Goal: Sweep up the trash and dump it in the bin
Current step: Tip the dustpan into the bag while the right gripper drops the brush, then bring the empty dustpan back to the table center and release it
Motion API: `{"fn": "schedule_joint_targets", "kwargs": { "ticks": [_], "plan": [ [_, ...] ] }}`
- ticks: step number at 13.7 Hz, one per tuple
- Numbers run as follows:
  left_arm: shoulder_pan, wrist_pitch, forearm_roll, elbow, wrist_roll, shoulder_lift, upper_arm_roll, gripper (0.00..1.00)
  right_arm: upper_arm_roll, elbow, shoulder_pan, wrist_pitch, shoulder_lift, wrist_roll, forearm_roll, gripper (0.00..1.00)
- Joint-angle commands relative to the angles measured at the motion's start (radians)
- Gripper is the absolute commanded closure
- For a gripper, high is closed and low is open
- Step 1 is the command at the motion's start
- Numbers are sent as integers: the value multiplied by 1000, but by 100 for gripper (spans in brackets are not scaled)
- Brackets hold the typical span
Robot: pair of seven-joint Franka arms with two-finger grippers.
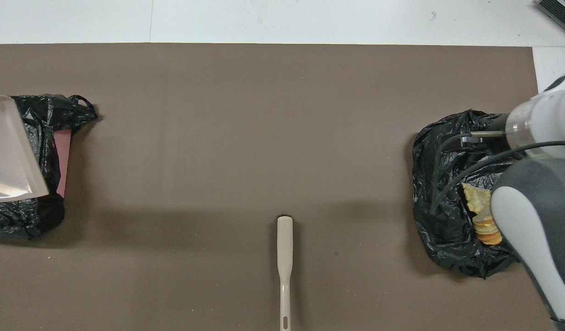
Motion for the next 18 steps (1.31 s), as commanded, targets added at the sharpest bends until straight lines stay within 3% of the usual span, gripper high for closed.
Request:
{"fn": "schedule_joint_targets", "kwargs": {
  "ticks": [1,6,10,18],
  "plan": [
    [-61,-75,-144,8,-149,-16,-1,100,-41,103,-5,-126,-17,-79,-17,0],
    [-80,-95,-468,-7,-569,-34,-31,100,-95,232,-4,-297,-44,-87,-20,0],
    [-147,-56,-686,-32,-900,-42,-35,100,-85,203,3,-342,-92,-87,3,0],
    [-376,127,-865,-20,-1279,82,-35,100,-87,182,7,-299,-86,-98,38,0]
  ]
}}
